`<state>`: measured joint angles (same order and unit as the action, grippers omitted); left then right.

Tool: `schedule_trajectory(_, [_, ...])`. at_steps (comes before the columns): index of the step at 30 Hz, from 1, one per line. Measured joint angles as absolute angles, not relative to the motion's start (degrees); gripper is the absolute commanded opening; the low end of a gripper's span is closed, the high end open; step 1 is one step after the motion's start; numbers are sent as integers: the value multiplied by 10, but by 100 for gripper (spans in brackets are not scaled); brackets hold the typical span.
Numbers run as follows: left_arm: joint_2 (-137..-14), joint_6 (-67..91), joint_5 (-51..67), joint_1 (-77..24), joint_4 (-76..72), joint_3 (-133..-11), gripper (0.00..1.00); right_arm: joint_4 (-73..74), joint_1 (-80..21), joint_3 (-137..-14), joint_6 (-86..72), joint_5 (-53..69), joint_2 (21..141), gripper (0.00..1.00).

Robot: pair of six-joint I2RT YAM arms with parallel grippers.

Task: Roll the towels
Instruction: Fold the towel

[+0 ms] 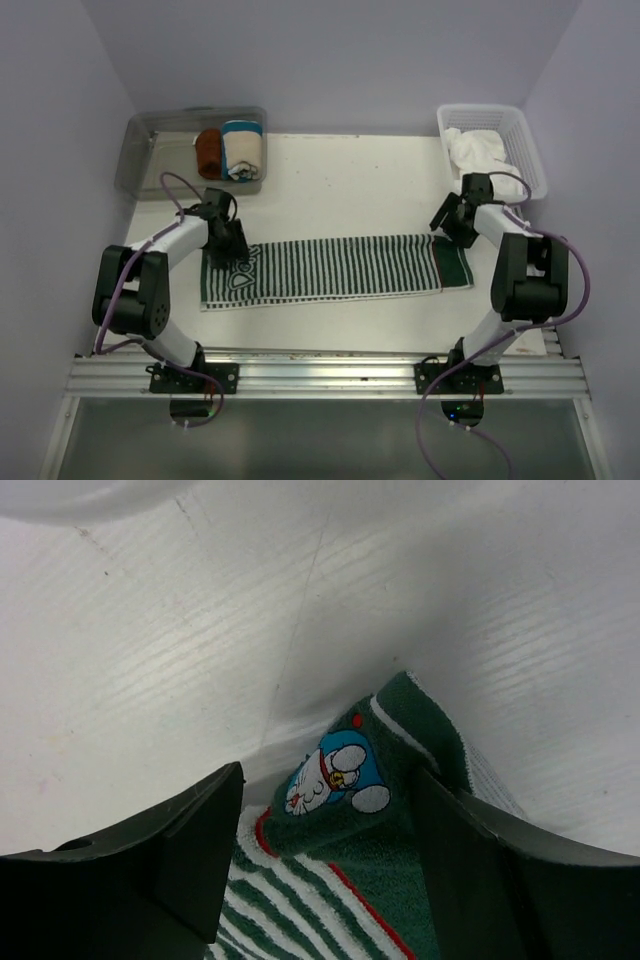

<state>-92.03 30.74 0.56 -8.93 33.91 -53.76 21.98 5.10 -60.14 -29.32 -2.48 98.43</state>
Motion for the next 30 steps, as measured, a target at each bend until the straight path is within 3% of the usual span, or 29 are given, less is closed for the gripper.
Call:
schedule_trajectory(10, [-919, 288, -2, -51, 344, -543, 60, 196, 41, -549, -291, -34, 830, 72])
schedule_trajectory(16, [-920, 278, 8, 19, 345, -543, 59, 182, 21, -523, -291, -17, 860, 70])
schedule_trajectory(30, [-877, 294, 11, -83, 354, -557, 60, 160, -15, -577, -300, -13, 948, 70])
